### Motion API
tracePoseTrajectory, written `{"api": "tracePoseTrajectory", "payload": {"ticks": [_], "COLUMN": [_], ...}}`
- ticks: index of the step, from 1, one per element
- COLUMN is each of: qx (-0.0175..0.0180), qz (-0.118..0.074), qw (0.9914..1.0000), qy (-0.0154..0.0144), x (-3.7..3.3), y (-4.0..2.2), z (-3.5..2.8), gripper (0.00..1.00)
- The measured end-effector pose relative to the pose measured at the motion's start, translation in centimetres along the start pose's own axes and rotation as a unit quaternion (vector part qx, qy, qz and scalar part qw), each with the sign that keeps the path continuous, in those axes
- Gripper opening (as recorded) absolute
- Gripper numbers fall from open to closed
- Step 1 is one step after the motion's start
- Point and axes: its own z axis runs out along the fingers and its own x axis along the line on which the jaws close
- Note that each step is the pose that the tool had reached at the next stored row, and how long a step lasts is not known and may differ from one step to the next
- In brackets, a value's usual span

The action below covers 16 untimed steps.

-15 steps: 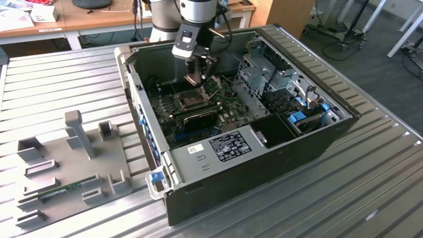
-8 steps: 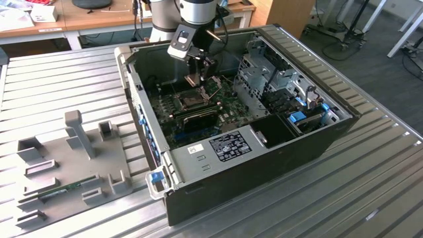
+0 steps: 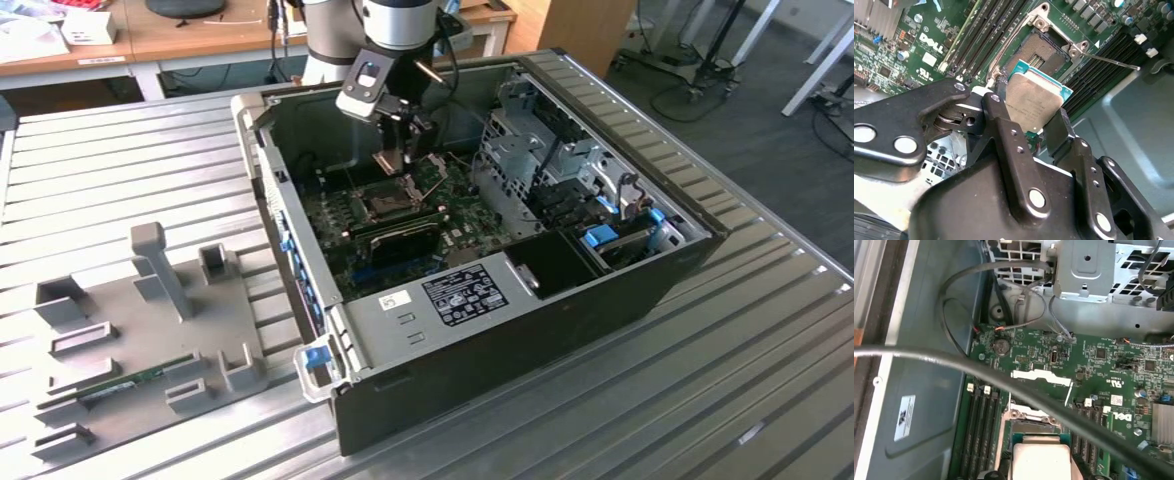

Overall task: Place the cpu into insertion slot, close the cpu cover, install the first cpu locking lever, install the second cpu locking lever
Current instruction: 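Place the cpu into insertion slot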

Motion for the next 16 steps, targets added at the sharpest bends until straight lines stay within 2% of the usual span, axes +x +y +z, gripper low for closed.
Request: {"api": "tracePoseTrajectory", "payload": {"ticks": [3, 5, 16], "qx": [0.0, 0.0, -0.0001], "qz": [0.024, 0.034, 0.035], "qw": [0.9997, 0.99943, 0.99938], "qy": [-0.0021, -0.003, -0.003], "x": [0.0, -0.01, 0.26], "y": [-0.01, -0.01, -0.23], "z": [0.06, 0.07, 0.12], "gripper": [0.54, 0.54, 0.54]}}
